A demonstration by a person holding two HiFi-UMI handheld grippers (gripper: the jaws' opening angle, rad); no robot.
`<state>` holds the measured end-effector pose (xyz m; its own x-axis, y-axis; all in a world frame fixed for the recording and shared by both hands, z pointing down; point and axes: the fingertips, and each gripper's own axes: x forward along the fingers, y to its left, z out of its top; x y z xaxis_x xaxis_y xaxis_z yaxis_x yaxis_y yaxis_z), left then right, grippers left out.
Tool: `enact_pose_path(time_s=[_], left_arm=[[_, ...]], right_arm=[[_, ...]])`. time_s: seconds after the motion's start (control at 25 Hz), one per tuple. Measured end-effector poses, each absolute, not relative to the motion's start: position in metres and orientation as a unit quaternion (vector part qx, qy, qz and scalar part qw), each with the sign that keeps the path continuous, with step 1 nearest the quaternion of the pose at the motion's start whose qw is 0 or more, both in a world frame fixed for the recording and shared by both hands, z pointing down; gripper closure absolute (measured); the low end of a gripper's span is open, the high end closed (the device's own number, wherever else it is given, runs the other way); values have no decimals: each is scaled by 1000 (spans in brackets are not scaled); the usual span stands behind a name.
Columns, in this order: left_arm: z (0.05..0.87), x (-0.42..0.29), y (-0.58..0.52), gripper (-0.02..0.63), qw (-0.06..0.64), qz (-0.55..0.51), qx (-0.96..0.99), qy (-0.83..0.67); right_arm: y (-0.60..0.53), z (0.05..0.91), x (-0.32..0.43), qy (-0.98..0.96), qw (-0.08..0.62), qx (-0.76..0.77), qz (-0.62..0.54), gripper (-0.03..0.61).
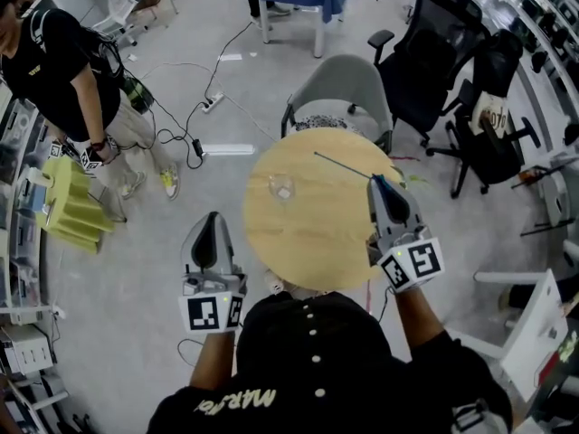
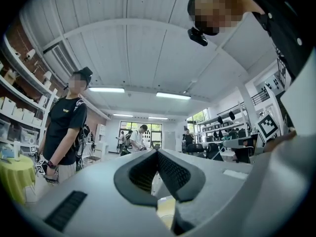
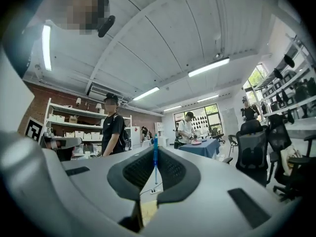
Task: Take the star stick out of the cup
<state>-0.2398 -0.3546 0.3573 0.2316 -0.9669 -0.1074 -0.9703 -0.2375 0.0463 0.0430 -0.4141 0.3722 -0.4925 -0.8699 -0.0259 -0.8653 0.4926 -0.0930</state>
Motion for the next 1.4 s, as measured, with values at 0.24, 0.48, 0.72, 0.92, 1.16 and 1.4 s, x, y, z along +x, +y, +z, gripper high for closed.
enact_pose_path(time_s=[0.24, 0.48, 0.72, 0.92, 1.16, 1.4], left_arm=[[348, -229, -354, 617, 24, 59, -790, 610], [343, -225, -356, 617, 25, 58, -791, 608], [338, -216, -351, 617, 25, 60, -794, 605], [332, -210, -350, 617, 31, 65, -796, 601], [329, -212, -351, 617, 32, 64, -796, 601], [331, -219, -349, 617, 32, 61, -795, 602]], right_arm=[[-399, 342, 66, 851, 54, -522, -3, 560], [-386, 320, 86, 838, 62, -542, 24, 561], [-375, 307, 101, 832, 72, -549, 39, 561], [-374, 304, 104, 831, 75, -549, 40, 561], [-378, 306, 100, 834, 70, -546, 38, 561], [-378, 308, 90, 836, 68, -544, 37, 561]])
